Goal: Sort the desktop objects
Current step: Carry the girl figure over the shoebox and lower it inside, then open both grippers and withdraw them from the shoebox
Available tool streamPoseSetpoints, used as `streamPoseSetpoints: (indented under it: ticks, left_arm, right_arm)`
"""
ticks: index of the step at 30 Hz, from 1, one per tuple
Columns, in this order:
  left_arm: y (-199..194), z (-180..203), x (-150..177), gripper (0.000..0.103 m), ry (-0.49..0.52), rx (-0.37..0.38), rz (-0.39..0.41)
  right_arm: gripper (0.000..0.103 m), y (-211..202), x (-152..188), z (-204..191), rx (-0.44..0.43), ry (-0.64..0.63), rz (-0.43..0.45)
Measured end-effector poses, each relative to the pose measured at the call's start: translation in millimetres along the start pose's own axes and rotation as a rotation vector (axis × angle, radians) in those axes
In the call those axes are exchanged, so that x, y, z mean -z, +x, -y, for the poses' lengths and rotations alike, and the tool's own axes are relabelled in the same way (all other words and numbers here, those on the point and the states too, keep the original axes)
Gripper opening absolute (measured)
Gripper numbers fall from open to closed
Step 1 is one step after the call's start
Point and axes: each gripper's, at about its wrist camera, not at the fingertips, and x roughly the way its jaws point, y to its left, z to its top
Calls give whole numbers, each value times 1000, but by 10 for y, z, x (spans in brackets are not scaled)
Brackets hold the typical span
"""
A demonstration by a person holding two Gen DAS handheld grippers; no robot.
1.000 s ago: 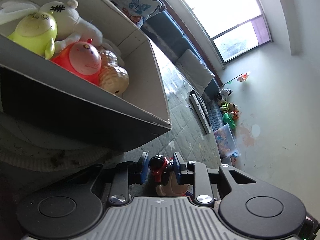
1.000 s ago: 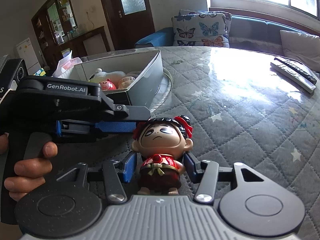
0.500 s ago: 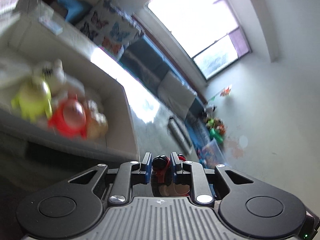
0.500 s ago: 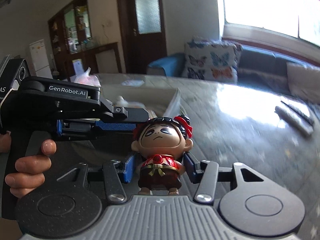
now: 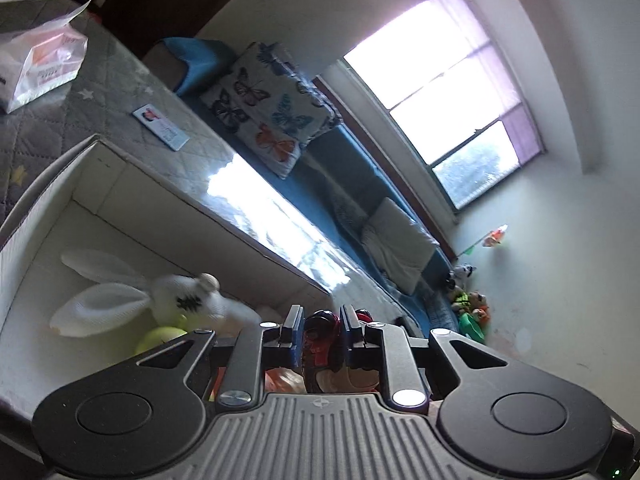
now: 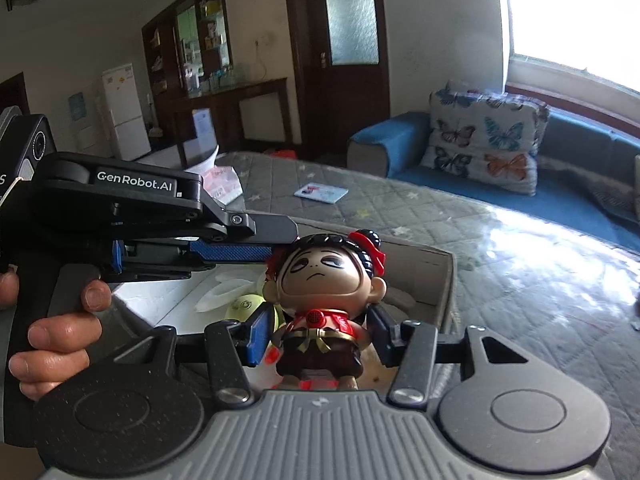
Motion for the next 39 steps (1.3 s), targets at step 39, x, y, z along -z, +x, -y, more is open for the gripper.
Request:
streamPoseSetpoints:
  ticks: [39]
  left_arm:
    - [-299, 36, 173, 29, 141, -227, -1]
  right_arm:
    - [72, 70, 71, -70, 10, -19, -29]
